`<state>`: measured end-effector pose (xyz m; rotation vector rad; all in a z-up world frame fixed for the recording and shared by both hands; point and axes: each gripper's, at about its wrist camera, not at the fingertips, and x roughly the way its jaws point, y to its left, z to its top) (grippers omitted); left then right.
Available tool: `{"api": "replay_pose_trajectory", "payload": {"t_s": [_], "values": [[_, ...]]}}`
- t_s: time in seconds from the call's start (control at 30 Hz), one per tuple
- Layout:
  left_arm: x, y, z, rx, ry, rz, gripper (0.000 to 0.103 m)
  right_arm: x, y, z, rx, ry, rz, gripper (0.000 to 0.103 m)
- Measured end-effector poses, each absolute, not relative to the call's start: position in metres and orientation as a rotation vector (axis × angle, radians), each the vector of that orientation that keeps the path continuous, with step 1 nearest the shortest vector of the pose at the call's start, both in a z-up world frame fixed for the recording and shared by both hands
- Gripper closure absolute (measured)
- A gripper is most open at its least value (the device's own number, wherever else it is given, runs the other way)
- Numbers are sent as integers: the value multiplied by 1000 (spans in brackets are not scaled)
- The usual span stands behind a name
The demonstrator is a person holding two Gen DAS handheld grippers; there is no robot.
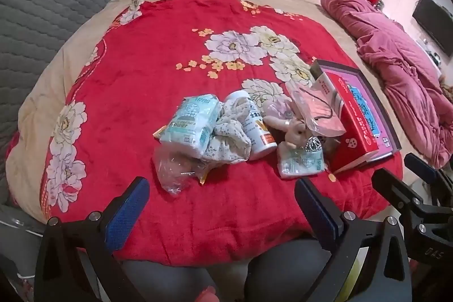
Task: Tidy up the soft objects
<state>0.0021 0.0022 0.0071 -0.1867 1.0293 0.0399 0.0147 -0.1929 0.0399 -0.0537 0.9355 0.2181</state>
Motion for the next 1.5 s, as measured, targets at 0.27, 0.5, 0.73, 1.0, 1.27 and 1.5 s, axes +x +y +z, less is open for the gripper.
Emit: {"api": "replay_pose_trajectory", "payload": {"t_s": [0.27,0.5,0.73,1.0,1.27,1.5], "values": [[3,0,9,-179,1027,33,0,16,-193,41,-59,934,225,2],[3,-2,12,-173,1020,30,1,16,-192,42,-61,938,227,2],[3,-2,13,-175,1018,29,0,17,-191,42,-65,938,227,2],[1,-2,15,-174,1020,26,0,15,-191,43,-64,931,221,2],[1,-4,16,-171,1018,29,0,14,-192,44,-63,931,221,2],[0,-7,17,-164,1014,27,0,13,-193,45,-64,926,222,2]]}}
